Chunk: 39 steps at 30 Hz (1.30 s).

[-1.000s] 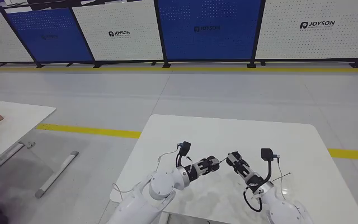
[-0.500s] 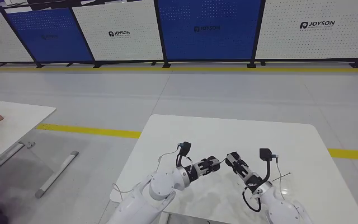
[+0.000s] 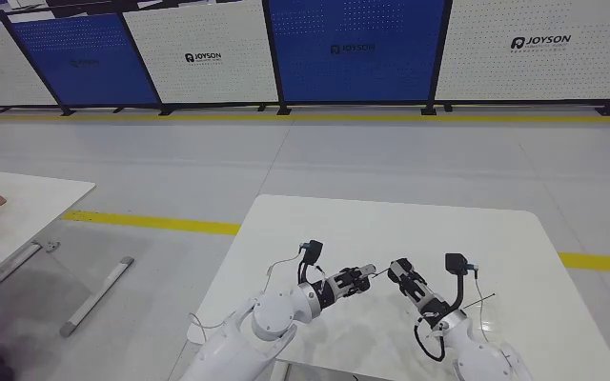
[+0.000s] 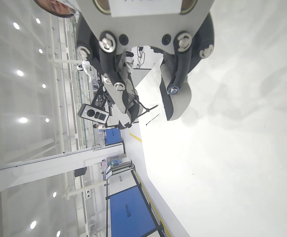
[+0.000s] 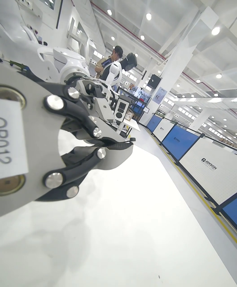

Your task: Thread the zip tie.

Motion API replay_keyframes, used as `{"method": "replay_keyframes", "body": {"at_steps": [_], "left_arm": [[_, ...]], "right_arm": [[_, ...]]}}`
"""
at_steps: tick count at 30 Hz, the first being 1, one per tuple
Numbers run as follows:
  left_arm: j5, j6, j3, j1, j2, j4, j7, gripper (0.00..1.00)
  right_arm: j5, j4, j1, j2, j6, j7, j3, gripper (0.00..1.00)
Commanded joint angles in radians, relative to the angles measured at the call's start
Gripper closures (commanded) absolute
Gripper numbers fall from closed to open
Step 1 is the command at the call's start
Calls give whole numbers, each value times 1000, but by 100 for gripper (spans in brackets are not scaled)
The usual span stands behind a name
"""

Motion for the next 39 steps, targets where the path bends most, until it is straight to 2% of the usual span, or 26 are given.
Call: {"method": "replay_keyframes", "body": {"at_steps": [1,19,24,25,27,39], "left_arm": [[-2,-1,-4,2,1,-1,0,73],[3,-13,-21,23,10,-17,-6,75],[3,-12,-19,21,11,-18,-2,84],[3,-12,-19,21,11,-18,-2,93],[2,-11,-18,20,11,-17,-3,100],[-17,-19,-14,19,12,-23,-10,100]], "right_arm": [[0,0,-2,0,0,0,1,100],[-2,-4,-8,-1,15,-16,4,100],[-4,-7,-7,-1,17,-17,2,100],[-4,-7,-7,-1,17,-18,2,100],[-4,-8,-8,-1,18,-18,2,100],[-12,-18,-1,-2,27,-5,-6,100]]}}
